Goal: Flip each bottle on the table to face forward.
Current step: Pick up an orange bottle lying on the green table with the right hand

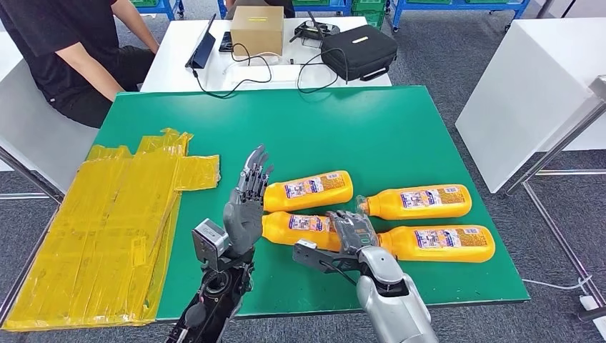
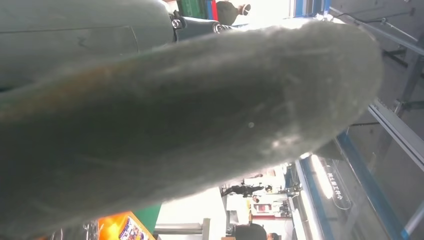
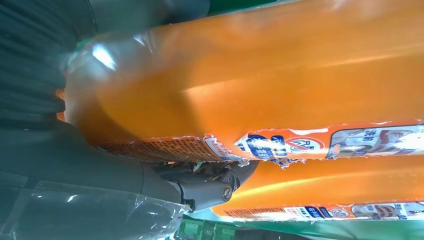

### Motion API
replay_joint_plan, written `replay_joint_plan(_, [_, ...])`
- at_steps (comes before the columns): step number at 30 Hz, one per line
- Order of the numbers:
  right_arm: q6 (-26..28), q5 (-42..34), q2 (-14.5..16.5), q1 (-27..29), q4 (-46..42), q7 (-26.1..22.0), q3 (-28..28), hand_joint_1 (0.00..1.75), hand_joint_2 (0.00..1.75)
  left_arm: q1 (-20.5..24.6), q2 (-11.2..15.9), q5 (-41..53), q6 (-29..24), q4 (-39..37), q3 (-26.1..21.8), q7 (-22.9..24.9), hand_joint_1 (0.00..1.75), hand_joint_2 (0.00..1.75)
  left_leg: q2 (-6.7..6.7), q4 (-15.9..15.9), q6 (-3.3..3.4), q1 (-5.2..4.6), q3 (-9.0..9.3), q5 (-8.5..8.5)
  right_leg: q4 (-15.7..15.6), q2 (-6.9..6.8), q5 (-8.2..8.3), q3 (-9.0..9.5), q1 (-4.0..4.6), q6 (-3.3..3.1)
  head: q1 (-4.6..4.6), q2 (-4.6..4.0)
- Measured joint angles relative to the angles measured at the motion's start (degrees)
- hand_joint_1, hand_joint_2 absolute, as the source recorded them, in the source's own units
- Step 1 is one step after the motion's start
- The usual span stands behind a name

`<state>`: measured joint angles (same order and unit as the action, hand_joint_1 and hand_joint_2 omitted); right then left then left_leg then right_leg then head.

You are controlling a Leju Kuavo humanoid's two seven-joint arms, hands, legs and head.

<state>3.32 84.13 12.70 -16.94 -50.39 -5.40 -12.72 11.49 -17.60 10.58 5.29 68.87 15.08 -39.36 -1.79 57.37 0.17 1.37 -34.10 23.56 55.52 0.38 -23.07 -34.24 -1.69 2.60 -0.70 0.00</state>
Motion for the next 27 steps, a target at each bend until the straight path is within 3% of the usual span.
replay_joint_plan(10, [0.96,-5.68,1.04,2.35,-1.91,-3.64,0.42,1.75,1.75,-1.96,-0.03,0.11,-0.08,2.10,-1.16,0.00,0.00,0.00,0.03,0.01,-0.10,0.07,0.60,0.17,0.01,0.02,-0.15,0.87,0.07,-0.03,-0.01,0.00])
replay_joint_plan(19, [-2.73,-15.25,3.82,16.25,-25.04,-5.52,0.44,1.75,1.75,-7.40,-0.20,-0.11,0.11,6.84,-6.78,0.13,0.00,0.00,0.44,0.03,-0.08,0.05,-0.64,0.00,0.08,-0.28,-0.23,-0.12,0.05,0.01,-0.01,0.00])
replay_joint_plan(27, [-1.33,-21.22,4.01,18.96,-32.16,-9.31,1.81,1.75,1.75,-8.02,-0.55,-1.81,0.32,7.33,-11.56,-0.01,0.00,0.00,0.68,0.04,-0.05,-0.02,-1.11,-0.03,0.07,-0.48,-0.25,-0.53,-0.03,0.04,-0.01,0.00])
